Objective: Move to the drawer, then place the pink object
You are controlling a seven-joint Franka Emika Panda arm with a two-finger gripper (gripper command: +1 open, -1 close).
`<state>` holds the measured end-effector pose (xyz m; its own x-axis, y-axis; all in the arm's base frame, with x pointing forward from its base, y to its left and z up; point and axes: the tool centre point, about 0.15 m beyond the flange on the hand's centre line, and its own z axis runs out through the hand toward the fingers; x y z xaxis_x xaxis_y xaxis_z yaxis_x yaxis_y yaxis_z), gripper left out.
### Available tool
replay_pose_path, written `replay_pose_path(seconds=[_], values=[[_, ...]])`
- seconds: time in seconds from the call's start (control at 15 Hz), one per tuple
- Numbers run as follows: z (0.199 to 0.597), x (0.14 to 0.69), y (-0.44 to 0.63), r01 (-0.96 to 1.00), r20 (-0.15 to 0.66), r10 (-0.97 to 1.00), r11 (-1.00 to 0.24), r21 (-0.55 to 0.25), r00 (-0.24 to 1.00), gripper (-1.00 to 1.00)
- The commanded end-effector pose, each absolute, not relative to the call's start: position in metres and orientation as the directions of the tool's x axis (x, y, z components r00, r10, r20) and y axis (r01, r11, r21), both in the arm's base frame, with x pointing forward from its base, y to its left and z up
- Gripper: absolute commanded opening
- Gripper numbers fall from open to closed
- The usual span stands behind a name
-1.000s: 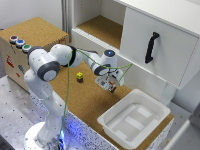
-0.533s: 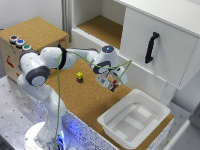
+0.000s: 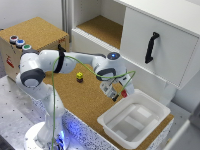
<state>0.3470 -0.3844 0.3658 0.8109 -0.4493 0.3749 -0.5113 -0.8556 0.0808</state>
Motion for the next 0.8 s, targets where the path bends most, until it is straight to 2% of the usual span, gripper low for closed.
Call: replay_pose_path(seconds=[0.0, 0.47, 0.6, 0.73], values=[[0.318, 0.349, -0.481, -0.654, 0.247, -0.622, -0.753, 0.073, 0.743, -1.00], [0.247, 0.359, -0.489, -0.731, 0.210, -0.714, -0.682, 0.006, 0.668, -1.00], [0.232, 0.366, -0.484, -0.723, 0.178, -0.715, -0.690, -0.024, 0.676, -1.00], [0.234, 0.369, -0.479, -0.721, 0.177, -0.714, -0.692, -0.031, 0.677, -1.00]])
